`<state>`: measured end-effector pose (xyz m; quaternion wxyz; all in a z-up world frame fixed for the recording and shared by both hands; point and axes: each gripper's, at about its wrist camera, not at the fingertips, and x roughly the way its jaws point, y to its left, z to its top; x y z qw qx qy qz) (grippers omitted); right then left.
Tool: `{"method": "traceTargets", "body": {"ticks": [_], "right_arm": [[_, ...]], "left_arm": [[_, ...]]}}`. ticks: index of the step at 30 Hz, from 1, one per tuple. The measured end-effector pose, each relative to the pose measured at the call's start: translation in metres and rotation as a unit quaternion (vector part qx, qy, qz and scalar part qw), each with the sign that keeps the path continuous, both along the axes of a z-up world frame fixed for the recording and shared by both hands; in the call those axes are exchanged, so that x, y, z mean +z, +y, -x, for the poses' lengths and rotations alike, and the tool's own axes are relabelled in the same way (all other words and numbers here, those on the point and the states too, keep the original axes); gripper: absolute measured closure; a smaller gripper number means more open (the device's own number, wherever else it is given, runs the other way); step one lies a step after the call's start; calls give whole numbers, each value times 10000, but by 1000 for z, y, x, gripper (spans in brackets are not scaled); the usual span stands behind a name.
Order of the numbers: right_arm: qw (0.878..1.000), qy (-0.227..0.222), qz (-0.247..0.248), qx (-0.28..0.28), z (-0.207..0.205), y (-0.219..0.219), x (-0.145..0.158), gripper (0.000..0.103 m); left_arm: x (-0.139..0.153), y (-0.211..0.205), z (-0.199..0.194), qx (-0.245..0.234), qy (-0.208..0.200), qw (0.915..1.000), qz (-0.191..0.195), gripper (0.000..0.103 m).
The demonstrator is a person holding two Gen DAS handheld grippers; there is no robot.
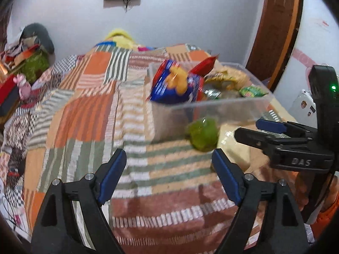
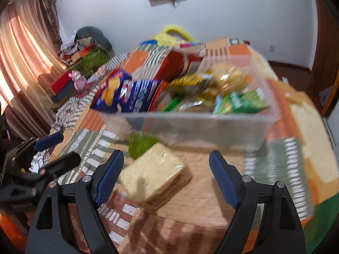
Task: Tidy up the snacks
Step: 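Grasp green jelly cup with left tool while right grasps wrapped bread loaf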
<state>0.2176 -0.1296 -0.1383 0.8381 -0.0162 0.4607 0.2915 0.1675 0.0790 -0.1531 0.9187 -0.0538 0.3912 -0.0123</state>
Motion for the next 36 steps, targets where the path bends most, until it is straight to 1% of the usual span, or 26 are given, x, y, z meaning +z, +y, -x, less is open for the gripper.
{"method": "traceTargets", "body": {"ticks": [3,5,7,8,12,15,16,18,20,22,27,30,32,33,36], "right_arm": [[9996,99,247,67,-2,17,-11,22],[9989,128,446,57,-5,28,-19,18],[9982,188,560,62,-7,32,-26,18],[9983,216,530,63,-7,31,-28,16],[9983,483,325,57,-6,16,-29,17],[9983,359,461,50,-1,-1,-27,17],[9983,321,493,43,0,-8,-25,19],[9984,287,490,21,1,-19,-21,31],[9986,282,454,23,0,-27,-20,40],[9988,258,401,94,-1,-30,-20,42],[9977,-45,617,275,3,-20,-17,42],[9972,-71,656,352,-3,-17,-20,41],[9972,-25,644,380,-7,-13,-23,41],[9972,-3,630,394,-9,-12,-25,41],[9972,-4,622,419,-8,-13,-29,45]], "left_arm": [[-11,7,5,71,94,9999,98,20],[-17,9,5,112,153,9998,114,20],[-21,8,5,103,218,9997,91,20],[-23,8,4,88,237,9996,92,20],[-25,5,2,34,261,9996,135,20],[-23,0,-4,-31,266,9994,226,20],[-23,-2,-6,-46,281,9992,263,20],[-24,-7,-14,-97,326,9988,341,20],[-25,-14,-23,-152,382,9984,378,20],[-26,-21,-33,-202,436,9982,366,20],[-33,-37,-60,-289,607,9972,330,21],[-38,-45,-75,-298,676,9967,334,28],[-42,-50,-85,-269,758,9963,318,36],[-44,-51,-90,-263,790,9960,329,37],[-53,-57,-103,-252,936,9949,264,47]]}}
